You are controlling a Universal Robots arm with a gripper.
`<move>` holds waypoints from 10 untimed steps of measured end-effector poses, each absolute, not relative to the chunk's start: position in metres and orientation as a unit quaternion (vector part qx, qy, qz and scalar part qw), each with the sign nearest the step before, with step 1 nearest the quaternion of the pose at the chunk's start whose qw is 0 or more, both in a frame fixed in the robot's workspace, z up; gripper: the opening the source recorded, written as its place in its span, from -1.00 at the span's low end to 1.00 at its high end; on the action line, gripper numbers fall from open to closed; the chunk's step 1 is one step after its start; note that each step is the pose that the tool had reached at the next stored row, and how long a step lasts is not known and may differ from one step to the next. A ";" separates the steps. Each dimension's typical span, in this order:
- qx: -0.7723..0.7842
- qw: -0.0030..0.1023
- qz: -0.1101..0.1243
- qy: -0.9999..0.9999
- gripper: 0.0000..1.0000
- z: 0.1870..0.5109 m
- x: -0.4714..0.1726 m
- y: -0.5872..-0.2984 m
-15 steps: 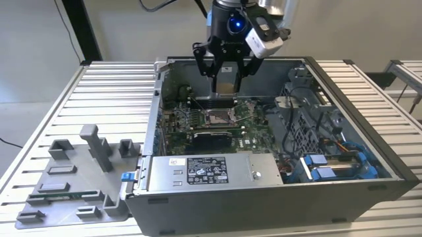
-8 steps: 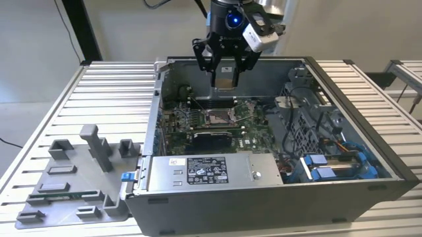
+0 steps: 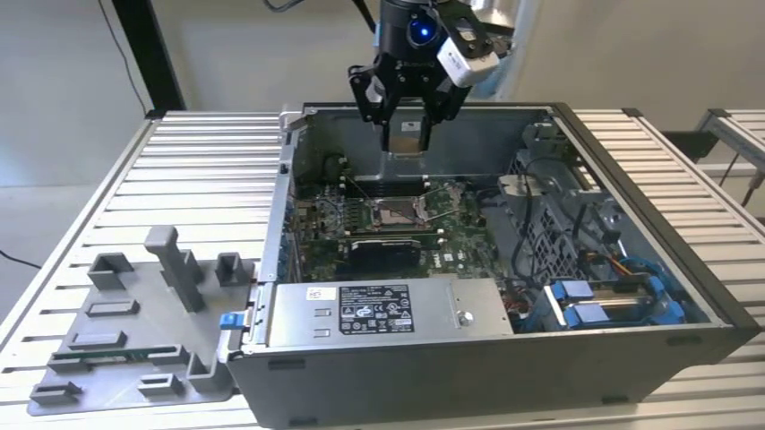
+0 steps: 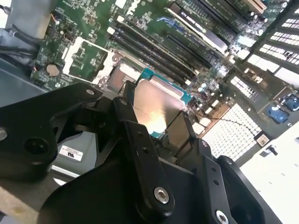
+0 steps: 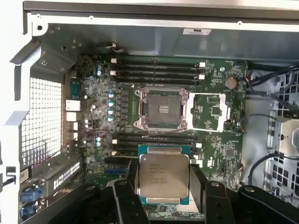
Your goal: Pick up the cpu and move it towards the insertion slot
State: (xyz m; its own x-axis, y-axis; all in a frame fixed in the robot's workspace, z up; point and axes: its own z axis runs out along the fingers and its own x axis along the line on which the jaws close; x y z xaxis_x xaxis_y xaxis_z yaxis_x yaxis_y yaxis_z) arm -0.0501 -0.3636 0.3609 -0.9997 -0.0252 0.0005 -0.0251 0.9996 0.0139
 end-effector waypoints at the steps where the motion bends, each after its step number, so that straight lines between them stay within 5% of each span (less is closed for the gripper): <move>1: 0.013 0.000 -0.007 -1.000 -1.00 0.361 -0.050 -0.361; 10: 0.004 0.000 -0.007 -1.000 -1.00 0.360 -0.050 -0.345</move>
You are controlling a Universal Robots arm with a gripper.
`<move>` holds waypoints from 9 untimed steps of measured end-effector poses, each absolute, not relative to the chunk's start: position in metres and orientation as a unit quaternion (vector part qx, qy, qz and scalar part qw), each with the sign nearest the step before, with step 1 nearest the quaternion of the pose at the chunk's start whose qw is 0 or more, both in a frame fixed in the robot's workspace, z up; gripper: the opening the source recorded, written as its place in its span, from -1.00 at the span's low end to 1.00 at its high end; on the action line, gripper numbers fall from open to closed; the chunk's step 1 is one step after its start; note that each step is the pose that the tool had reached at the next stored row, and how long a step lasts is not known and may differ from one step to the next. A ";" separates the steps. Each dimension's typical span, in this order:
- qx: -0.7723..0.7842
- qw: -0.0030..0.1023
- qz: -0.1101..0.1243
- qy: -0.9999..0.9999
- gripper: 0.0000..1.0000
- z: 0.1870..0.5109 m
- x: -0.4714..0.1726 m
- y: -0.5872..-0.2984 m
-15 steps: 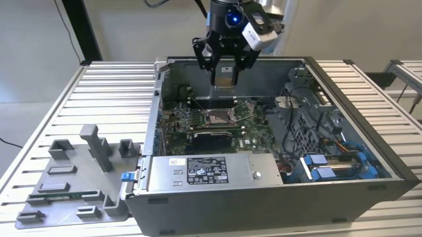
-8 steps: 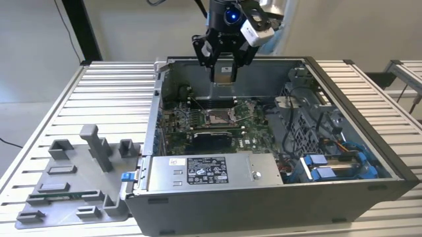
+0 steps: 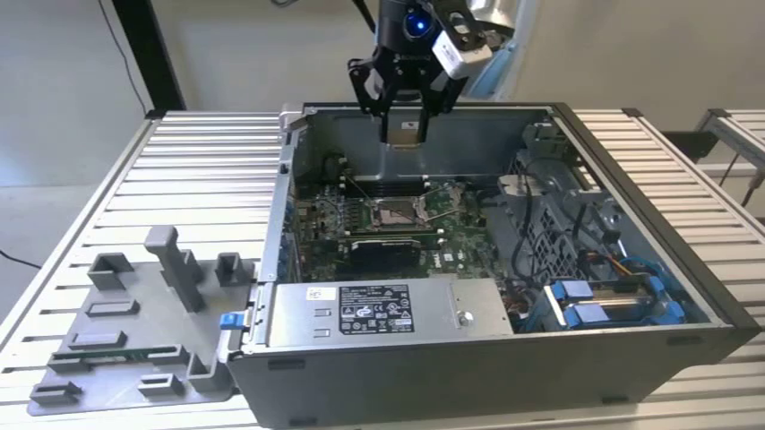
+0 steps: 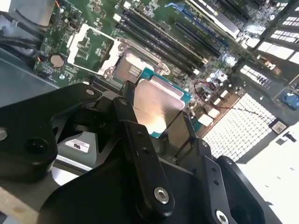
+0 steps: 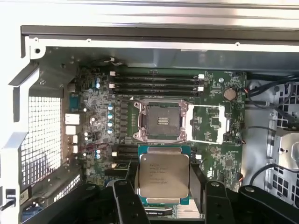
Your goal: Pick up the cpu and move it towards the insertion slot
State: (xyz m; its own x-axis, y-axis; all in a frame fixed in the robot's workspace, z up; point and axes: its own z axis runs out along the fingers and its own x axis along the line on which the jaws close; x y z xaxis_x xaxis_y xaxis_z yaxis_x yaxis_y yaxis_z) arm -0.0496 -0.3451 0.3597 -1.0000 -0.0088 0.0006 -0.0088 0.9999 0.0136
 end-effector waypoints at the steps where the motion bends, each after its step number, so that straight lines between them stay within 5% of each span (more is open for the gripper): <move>1: 0.004 0.000 -0.007 -1.000 -1.00 0.360 -0.049 -0.344; 9: -0.011 0.000 -0.007 -1.000 -1.00 0.358 -0.047 -0.337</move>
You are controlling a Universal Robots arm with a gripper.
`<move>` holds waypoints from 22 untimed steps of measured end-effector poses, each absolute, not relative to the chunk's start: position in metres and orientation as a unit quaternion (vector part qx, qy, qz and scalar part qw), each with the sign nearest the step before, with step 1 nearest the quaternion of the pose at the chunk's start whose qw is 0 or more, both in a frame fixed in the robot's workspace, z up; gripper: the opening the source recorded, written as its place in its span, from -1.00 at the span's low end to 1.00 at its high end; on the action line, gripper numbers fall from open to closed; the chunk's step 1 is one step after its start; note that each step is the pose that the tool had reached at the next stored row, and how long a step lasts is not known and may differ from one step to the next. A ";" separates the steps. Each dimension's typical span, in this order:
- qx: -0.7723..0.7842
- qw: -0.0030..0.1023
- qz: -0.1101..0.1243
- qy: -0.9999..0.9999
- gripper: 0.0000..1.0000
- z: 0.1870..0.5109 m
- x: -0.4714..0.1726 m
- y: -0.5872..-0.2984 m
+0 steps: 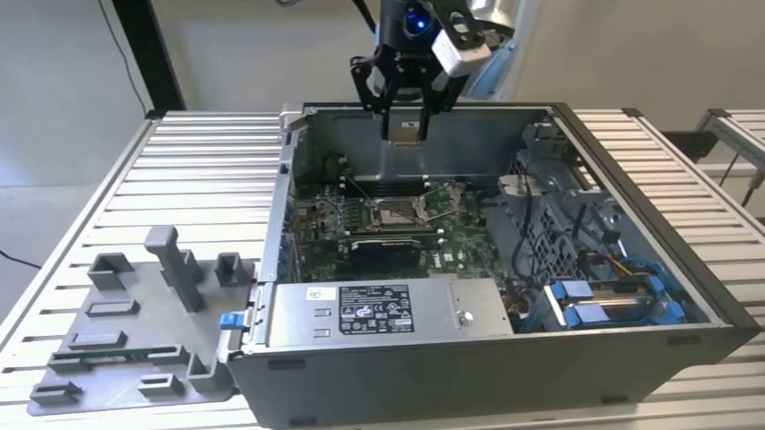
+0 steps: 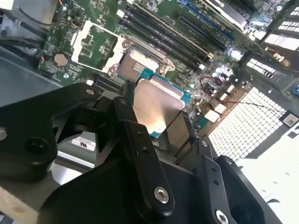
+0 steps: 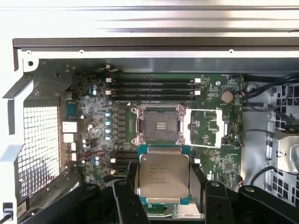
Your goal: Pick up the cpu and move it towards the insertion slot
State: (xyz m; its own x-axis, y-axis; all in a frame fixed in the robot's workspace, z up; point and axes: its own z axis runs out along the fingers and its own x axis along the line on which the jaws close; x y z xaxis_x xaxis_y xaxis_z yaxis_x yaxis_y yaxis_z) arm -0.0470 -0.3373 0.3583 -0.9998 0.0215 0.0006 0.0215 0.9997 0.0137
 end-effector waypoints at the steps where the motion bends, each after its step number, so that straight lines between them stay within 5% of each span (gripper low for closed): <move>1: -0.012 0.000 -0.007 -1.000 -1.00 0.358 -0.047 -0.337; 22: -0.013 0.000 -0.007 -1.000 -1.00 0.358 -0.041 -0.318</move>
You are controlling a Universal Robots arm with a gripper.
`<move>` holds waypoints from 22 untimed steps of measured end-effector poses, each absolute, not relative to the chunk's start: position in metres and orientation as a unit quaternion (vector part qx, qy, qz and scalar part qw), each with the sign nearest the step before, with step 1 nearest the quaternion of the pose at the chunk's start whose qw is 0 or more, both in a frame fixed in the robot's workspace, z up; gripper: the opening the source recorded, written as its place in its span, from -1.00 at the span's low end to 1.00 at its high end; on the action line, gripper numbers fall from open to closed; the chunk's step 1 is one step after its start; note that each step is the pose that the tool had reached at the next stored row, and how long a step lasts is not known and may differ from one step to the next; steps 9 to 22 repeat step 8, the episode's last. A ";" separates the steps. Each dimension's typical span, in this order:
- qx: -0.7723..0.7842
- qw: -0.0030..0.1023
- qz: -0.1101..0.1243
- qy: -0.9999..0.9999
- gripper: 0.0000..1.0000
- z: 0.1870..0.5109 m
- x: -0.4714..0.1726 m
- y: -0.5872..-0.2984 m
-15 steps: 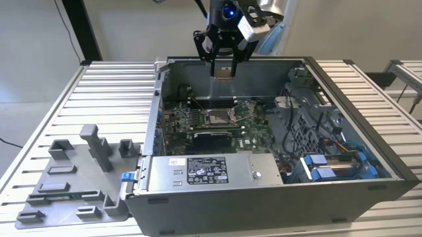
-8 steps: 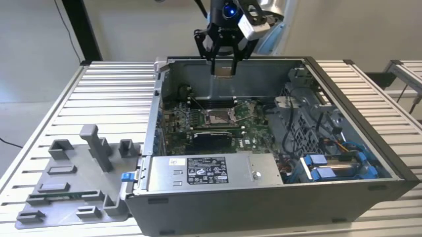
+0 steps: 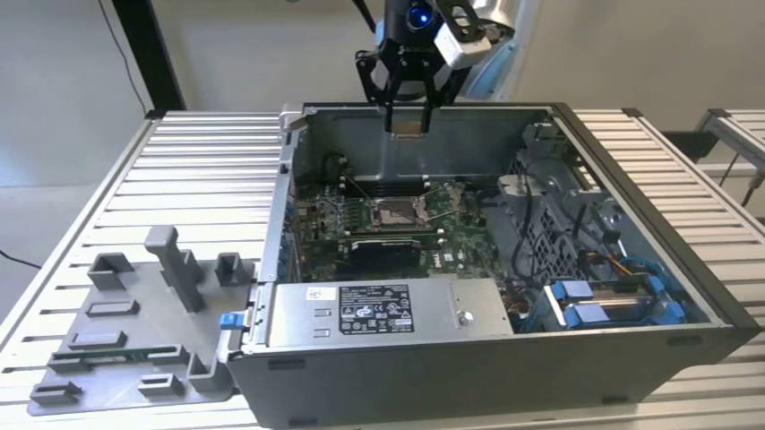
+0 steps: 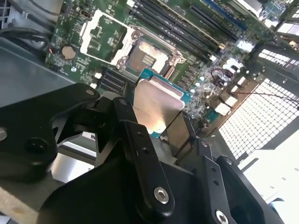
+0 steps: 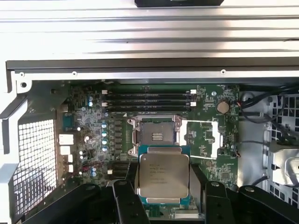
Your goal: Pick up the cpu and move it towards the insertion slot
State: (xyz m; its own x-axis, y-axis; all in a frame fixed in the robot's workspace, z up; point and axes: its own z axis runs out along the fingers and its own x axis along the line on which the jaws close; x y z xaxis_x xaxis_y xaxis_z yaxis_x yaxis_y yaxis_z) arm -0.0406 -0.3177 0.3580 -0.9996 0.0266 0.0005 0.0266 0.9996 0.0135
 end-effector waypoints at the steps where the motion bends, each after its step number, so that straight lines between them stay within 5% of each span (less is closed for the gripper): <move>1: -0.013 0.000 -0.007 -1.000 -1.00 0.358 -0.041 -0.318; 22: -0.013 0.000 -0.007 -1.000 -1.00 0.358 -0.041 -0.318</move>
